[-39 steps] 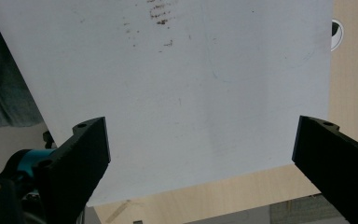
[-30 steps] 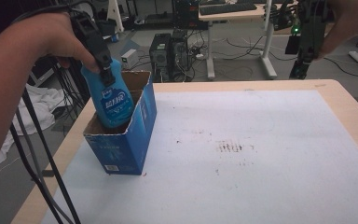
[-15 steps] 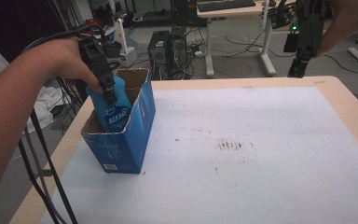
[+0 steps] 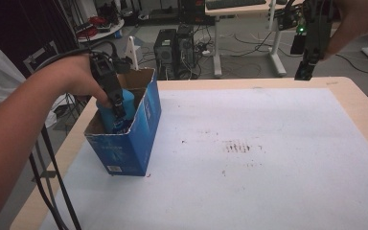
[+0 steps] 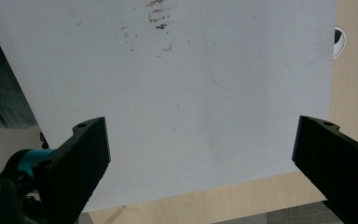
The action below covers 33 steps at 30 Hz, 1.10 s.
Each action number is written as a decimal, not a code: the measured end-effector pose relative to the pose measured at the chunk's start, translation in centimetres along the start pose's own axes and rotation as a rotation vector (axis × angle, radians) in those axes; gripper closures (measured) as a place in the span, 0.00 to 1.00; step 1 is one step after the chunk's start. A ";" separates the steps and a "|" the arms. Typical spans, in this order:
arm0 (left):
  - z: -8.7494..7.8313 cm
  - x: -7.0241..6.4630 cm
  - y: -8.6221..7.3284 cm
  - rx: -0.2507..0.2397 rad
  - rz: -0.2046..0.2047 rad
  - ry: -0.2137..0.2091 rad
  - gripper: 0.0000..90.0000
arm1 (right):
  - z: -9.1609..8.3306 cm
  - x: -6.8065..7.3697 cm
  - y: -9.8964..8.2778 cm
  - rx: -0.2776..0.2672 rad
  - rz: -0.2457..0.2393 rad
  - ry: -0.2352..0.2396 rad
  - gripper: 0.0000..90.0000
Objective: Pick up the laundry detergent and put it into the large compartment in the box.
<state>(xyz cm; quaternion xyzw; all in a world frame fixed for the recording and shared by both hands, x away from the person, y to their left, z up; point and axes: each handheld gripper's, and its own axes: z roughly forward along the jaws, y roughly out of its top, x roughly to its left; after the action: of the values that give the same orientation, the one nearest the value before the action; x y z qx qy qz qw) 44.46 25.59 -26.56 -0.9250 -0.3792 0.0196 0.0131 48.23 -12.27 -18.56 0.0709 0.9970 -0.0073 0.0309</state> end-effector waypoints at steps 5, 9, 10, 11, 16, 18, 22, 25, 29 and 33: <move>0.9 0.0 0.1 -0.002 0.030 0.013 0.42 | 0.3 -0.1 0.0 0.001 0.002 0.004 0.03; 1.5 0.0 0.1 0.001 0.043 0.005 0.42 | 0.4 -0.1 0.0 0.002 0.003 0.003 0.03; 1.7 0.0 0.1 0.002 0.044 0.003 0.42 | 0.4 -0.1 0.0 0.003 0.000 0.004 0.03; 1.9 0.1 0.1 0.007 0.048 0.003 0.42 | 0.5 -0.1 0.0 0.000 0.004 0.006 0.03; 2.4 0.2 0.0 -0.017 0.047 0.002 0.42 | 0.6 -0.2 0.0 0.005 0.004 0.007 0.03; 2.5 0.3 -0.1 -0.015 0.051 0.001 0.42 | 0.6 -0.2 0.1 0.004 0.004 0.010 0.03; 2.5 0.2 -0.2 -0.010 0.062 0.004 0.42 | 0.7 -0.3 0.2 -0.004 0.001 0.012 0.03; 2.5 0.2 -0.2 -0.008 0.064 0.004 0.42 | 0.7 -0.3 0.2 -0.004 -0.004 0.011 0.03; 2.5 0.2 -0.1 -0.003 0.066 0.003 0.42 | 0.7 -0.3 0.1 -0.003 0.006 0.011 0.03; 2.5 0.3 -0.1 -0.004 0.066 0.002 0.42 | 0.6 -0.3 -0.1 -0.005 0.009 0.010 0.03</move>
<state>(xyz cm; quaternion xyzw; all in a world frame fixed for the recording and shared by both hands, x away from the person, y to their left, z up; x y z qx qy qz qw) 44.48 25.89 -29.05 -0.9371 -0.3483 0.0181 0.0109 48.54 -12.40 -19.09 0.0755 0.9968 -0.0045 0.0263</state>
